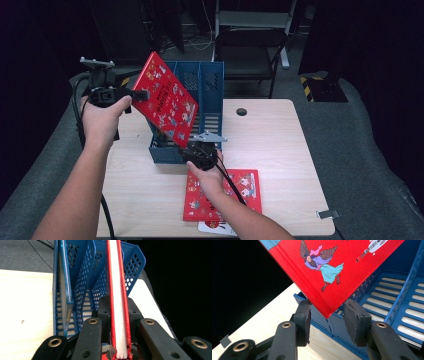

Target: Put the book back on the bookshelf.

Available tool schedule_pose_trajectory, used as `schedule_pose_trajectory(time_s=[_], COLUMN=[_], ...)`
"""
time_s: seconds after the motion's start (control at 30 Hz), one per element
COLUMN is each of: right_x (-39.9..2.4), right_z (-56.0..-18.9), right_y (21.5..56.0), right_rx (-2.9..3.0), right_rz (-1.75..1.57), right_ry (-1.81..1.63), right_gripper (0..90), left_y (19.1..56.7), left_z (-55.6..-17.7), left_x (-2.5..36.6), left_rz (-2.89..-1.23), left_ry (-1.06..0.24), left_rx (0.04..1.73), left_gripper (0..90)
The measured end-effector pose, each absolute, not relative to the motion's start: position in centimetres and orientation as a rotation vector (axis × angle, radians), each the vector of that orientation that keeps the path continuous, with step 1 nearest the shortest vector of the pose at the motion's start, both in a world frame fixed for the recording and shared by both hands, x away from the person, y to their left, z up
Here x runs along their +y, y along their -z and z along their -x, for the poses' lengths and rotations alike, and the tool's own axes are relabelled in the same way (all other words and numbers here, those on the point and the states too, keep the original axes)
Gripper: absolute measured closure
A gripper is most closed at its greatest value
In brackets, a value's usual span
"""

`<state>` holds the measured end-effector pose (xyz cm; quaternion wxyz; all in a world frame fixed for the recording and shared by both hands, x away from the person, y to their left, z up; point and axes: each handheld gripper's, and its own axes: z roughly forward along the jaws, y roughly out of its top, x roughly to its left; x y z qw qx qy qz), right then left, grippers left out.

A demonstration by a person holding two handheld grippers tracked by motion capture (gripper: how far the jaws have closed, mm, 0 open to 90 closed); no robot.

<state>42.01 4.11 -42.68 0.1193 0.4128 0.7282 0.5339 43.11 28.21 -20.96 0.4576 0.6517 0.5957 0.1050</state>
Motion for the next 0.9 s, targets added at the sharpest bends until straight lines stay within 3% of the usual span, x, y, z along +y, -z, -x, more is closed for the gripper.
schedule_pose_trajectory(time_s=[0.9], right_x=[4.1], right_z=[-44.6], right_y=[43.0], right_rx=[2.151], right_rz=[-1.245], right_ry=[-1.531], right_gripper=[58.8], left_y=[21.1], left_z=[-44.3], left_x=[26.7], left_rz=[-1.61], left_ry=[-0.322], left_rx=[1.557], left_gripper=[77.8])
